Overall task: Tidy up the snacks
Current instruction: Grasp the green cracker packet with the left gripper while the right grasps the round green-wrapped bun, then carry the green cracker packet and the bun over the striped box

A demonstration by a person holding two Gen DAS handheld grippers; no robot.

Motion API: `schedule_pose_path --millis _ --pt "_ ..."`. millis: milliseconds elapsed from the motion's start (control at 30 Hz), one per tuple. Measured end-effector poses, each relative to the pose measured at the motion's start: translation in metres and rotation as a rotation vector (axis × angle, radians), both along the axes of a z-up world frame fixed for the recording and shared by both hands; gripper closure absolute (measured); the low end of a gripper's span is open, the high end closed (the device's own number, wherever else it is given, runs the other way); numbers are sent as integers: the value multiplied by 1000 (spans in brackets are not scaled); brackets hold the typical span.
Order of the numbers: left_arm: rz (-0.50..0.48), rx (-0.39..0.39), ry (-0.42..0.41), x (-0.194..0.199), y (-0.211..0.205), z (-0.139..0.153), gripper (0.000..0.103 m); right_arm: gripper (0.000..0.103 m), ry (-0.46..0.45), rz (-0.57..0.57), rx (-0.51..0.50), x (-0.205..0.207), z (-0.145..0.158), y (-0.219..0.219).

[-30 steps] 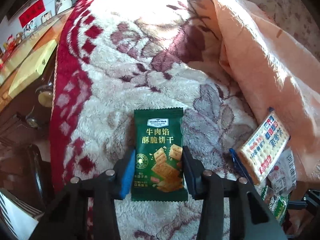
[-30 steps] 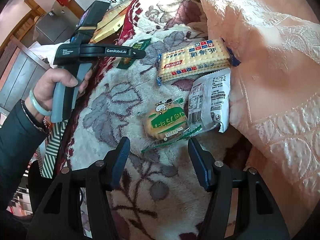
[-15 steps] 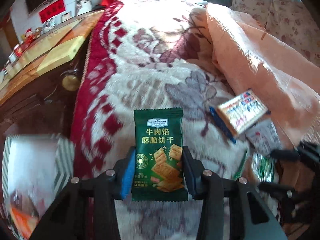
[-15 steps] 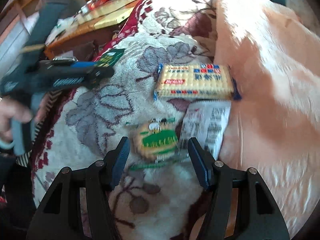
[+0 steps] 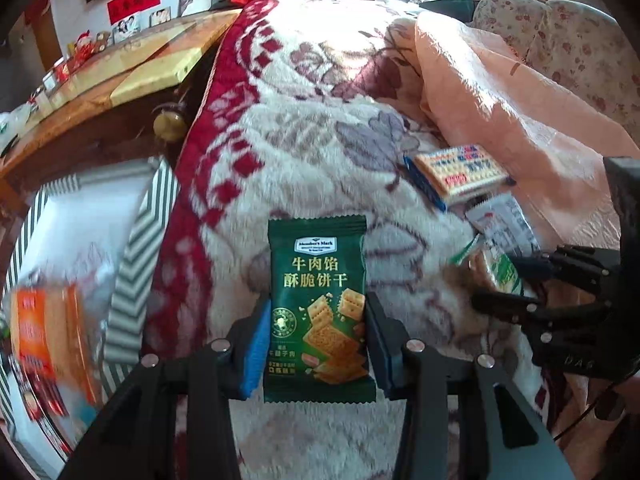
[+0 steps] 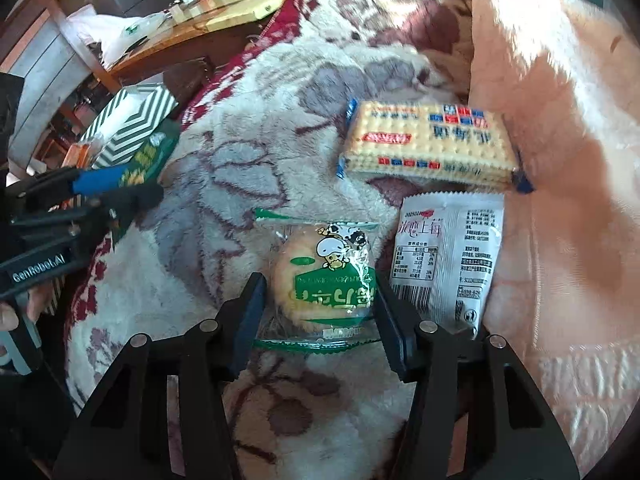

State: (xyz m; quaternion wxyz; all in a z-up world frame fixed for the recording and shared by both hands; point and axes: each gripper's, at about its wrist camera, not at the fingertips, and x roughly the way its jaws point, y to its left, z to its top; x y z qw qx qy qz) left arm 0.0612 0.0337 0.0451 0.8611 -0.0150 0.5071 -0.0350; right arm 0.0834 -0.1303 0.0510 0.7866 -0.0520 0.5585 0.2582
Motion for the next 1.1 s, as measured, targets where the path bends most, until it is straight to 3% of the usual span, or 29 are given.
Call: schedule_pose_path --millis 667,1100 --pt "70 88 -69 -49 17 18 57 55 -43 29 31 -44 24 21" --pt "154 88 -107 -73 54 34 57 55 -56 82 87 -57 44 56"
